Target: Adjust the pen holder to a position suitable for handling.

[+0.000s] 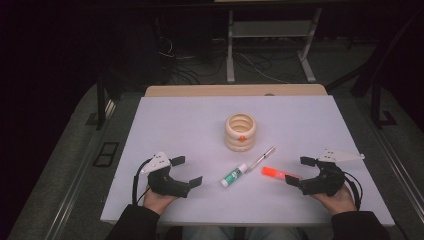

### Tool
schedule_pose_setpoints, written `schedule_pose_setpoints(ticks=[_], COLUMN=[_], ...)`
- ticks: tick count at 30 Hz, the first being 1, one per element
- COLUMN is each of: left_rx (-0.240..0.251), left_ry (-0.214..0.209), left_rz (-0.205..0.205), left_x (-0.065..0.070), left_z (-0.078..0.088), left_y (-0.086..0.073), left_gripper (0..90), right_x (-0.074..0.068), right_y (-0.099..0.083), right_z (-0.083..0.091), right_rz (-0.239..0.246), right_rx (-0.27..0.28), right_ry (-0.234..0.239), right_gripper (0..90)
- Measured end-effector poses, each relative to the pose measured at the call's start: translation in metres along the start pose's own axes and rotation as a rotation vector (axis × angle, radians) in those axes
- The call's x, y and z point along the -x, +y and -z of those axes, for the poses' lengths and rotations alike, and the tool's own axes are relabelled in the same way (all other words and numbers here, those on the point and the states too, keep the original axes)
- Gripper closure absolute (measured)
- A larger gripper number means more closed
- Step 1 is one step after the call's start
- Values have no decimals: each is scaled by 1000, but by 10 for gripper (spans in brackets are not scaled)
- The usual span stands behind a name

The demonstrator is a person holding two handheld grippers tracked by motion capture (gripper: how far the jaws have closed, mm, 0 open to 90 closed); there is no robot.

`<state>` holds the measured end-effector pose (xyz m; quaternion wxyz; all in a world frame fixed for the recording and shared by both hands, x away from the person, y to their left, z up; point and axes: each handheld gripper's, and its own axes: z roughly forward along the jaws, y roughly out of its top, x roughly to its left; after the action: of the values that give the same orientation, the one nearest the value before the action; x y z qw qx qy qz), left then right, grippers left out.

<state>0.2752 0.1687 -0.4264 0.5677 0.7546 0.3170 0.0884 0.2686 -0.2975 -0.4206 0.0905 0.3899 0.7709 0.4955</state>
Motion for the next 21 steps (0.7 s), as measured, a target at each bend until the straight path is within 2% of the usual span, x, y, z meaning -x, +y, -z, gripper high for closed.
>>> schedule_pose_setpoints(ticks=[17, 21], left_rx=[-5, 5], left_ry=[-2, 1], left_rz=[-1, 7], left_x=[0, -2], left_z=[0, 2], left_y=[0, 0], left_gripper=[0, 0], right_x=[0, -2], right_y=[0, 1], right_z=[1, 3], right_rz=[6, 11], right_rx=[3, -11], right_ry=[0, 2], right_gripper=[2, 2])
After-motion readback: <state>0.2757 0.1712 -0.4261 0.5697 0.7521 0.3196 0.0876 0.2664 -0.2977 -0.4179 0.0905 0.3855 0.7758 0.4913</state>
